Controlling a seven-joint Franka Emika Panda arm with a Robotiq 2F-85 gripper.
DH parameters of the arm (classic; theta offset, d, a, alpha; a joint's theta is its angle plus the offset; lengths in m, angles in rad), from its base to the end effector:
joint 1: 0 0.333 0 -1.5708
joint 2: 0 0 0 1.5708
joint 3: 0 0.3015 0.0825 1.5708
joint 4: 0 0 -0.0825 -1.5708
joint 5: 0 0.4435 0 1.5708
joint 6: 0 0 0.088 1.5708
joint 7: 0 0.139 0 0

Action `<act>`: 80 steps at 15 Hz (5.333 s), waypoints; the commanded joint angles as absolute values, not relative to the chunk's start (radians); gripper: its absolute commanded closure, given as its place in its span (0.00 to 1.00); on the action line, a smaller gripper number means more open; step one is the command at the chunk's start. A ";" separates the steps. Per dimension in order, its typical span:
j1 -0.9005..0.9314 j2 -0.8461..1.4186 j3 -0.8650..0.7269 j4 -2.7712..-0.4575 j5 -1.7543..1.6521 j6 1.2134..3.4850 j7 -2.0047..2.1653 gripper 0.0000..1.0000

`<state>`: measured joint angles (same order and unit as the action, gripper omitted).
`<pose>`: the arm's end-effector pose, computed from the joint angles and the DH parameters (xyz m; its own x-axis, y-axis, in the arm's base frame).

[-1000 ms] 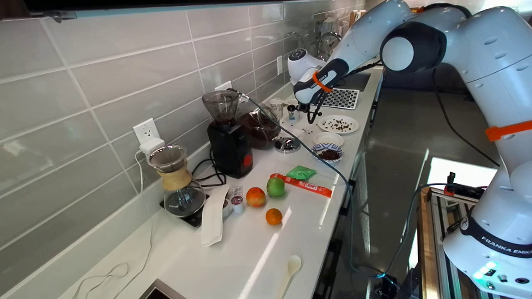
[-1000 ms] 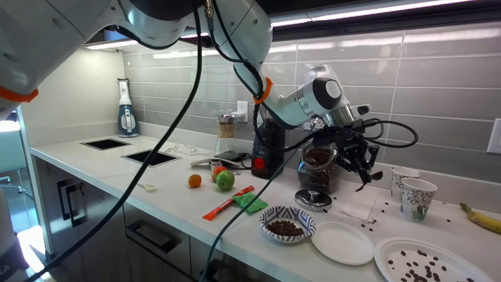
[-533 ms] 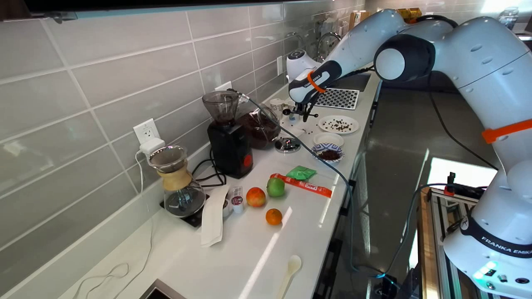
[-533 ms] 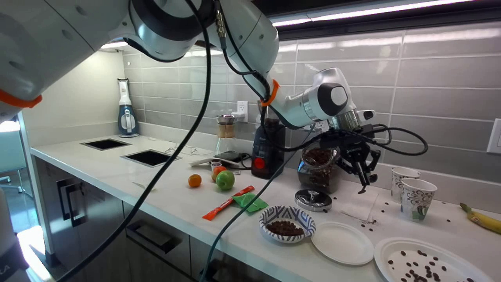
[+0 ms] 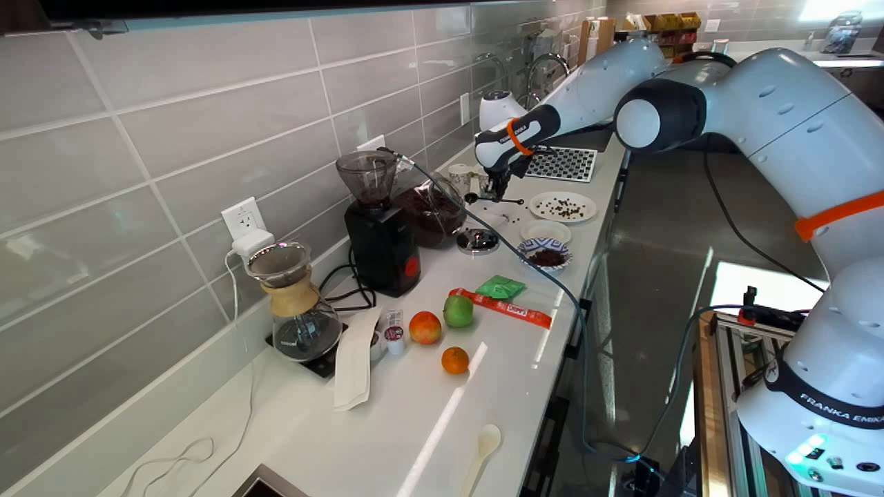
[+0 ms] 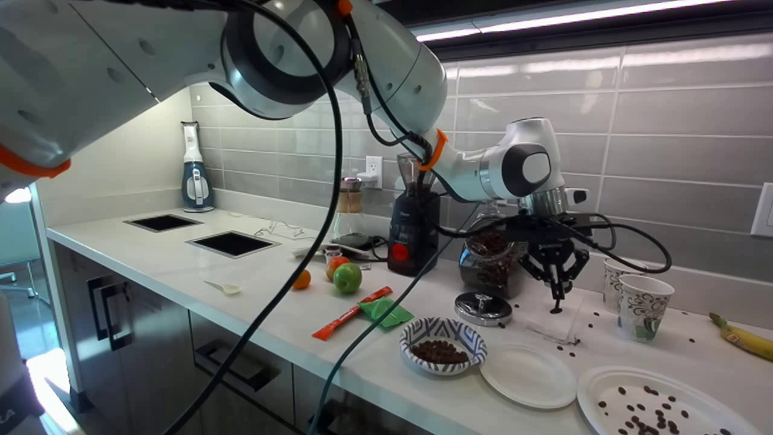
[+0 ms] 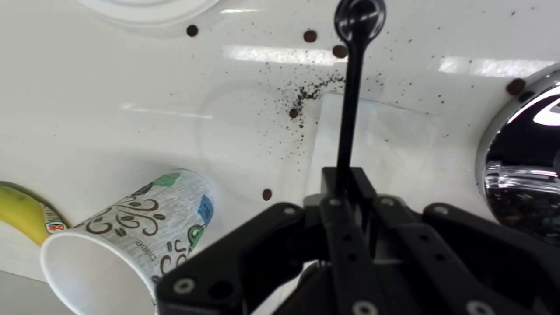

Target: Transfer a spoonful of contents from the glass container to the right plate

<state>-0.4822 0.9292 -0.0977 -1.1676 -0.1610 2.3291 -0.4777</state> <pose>0.7058 -0.4450 0.1843 0.9941 0.0570 0.0922 0.0279 -0.9565 0.2904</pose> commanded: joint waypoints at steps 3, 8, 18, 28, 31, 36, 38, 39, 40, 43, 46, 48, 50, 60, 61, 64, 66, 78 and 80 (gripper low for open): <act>-0.529 1.031 -0.032 -0.994 -0.056 2.214 -0.572 0.98; -0.521 1.027 -0.032 -0.998 -0.064 2.200 -0.535 0.92; -0.542 1.119 0.000 -0.869 -0.030 2.149 -0.524 0.98; -0.558 1.217 0.007 -0.730 0.014 2.152 -0.508 0.98; -0.564 1.256 0.015 -0.677 0.036 2.143 -0.509 0.98; -0.568 1.292 0.020 -0.634 0.029 2.133 -0.506 0.98; -0.563 1.287 0.008 -0.635 0.023 2.112 -0.478 0.64; -0.564 1.277 0.009 -0.643 0.022 2.107 -0.479 0.59; -0.567 1.271 0.014 -0.648 0.024 2.114 -0.488 0.52; -0.572 1.239 0.020 -0.673 0.023 2.111 -0.519 0.28; -0.550 1.206 -0.030 -0.687 -0.005 2.045 -0.424 0.06; -0.548 1.187 -0.035 -0.689 -0.015 1.962 -0.449 0.00; -0.537 1.168 -0.055 -0.690 -0.038 1.863 -0.458 0.00; -0.444 1.066 -0.211 -0.771 -0.200 1.726 -0.275 0.00; -0.443 1.053 -0.213 -0.785 -0.202 1.722 -0.284 0.00; -0.460 1.009 -0.195 -0.827 -0.177 1.688 -0.342 0.00; -0.479 0.987 -0.170 -0.864 -0.153 1.703 -0.405 0.00; -0.496 0.765 -0.137 -1.393 -0.187 2.188 -0.685 0.00; -0.496 0.713 -0.137 -1.484 -0.183 2.244 -0.700 0.00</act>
<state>-0.4920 0.8366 -0.1499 -1.2856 -0.1757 2.1563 -0.6633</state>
